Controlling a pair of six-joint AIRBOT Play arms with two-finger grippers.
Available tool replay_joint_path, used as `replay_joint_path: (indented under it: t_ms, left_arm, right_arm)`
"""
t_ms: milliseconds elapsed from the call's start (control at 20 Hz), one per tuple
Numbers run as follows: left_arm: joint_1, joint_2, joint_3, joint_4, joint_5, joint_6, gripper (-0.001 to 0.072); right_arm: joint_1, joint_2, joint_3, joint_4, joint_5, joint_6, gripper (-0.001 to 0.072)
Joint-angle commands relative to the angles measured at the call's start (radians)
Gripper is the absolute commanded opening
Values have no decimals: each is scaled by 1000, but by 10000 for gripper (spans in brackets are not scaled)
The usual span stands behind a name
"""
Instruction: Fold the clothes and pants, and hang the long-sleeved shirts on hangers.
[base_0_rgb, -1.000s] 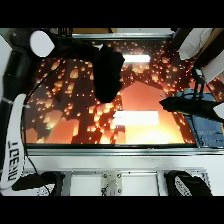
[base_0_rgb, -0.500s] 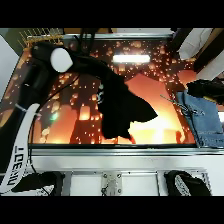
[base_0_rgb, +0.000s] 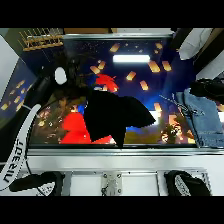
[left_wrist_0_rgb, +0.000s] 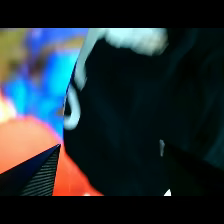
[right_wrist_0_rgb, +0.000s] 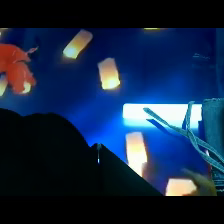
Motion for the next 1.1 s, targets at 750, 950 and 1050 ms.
replay_joint_path:
  t_ms: [750, 950, 1050]
  left_arm:
    - [-107, 14, -559, -440, 350, 25, 180]
    - [-52, 87, -537, -304, 320, 23, 9]
    - [8, 149, -561, -306, 316, 24, 9]
  right_arm:
    - [-5, -8, -31, -7, 110, 24, 17]
    - [-63, -15, -150, -204, 158, 265, 19]
    - [-90, -53, -272, -208, 164, 292, 256]
